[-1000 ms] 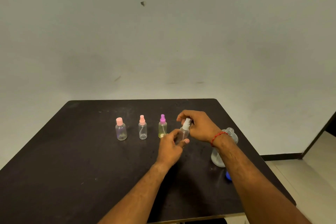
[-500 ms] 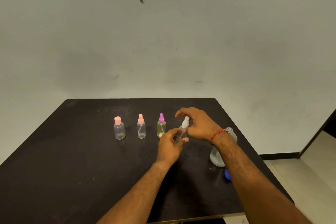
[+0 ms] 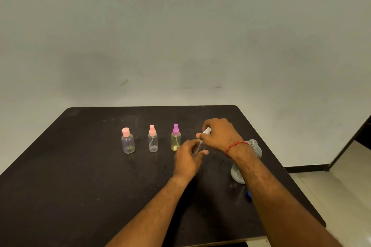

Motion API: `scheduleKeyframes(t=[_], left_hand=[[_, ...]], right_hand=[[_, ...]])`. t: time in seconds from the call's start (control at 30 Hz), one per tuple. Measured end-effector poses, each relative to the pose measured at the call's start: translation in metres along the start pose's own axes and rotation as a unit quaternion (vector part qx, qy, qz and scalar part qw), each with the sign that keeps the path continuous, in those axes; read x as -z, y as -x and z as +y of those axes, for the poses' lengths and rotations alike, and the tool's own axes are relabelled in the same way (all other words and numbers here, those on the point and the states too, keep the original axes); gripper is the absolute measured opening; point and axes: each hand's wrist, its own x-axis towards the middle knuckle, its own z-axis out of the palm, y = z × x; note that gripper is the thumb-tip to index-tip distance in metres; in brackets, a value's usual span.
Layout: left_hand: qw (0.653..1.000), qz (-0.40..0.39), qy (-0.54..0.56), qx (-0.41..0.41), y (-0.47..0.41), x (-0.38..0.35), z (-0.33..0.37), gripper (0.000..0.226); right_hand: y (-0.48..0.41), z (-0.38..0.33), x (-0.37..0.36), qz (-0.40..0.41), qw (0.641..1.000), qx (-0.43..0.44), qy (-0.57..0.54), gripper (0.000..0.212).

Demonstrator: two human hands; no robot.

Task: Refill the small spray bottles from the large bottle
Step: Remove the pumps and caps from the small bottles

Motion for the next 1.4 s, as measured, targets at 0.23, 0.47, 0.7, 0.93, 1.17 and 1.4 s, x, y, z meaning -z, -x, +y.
scheduleKeyframes(t=[0.23,0.47,0.7,0.93,1.17,1.4], left_hand=[[0.999,-0.011,-0.036,0.023,-0.007,-0.001,-0.007,0.026],[0.997,0.024,-0.039,0.060,-0.023,-0.008,-0.010,0.019],[0.996,0.026,-0.041,0.076,-0.037,-0.017,-0.021,0.020],[0.997,0.027,-0.025,0.065,-0.047,-0.024,-0.027,0.025],[0.996,0.026,-0.043,0.077,-0.054,-0.023,-0.025,0.032],[0.996,0.024,-0.036,0.076,-0.053,-0.025,-0.025,0.036]], right_hand=[[-0.002,-0.005,0.016,0.008,1.000,0.000,0.028,0.027],[0.003,0.011,0.014,0.146,0.988,-0.049,0.002,0.014],[0.012,0.016,-0.033,0.224,0.966,-0.125,-0.036,0.010],[0.007,0.030,-0.096,0.209,0.953,-0.192,-0.108,0.013],[-0.007,0.048,-0.117,0.189,0.952,-0.222,-0.095,0.016],[-0.014,0.057,-0.122,0.191,0.955,-0.210,-0.083,0.018]])
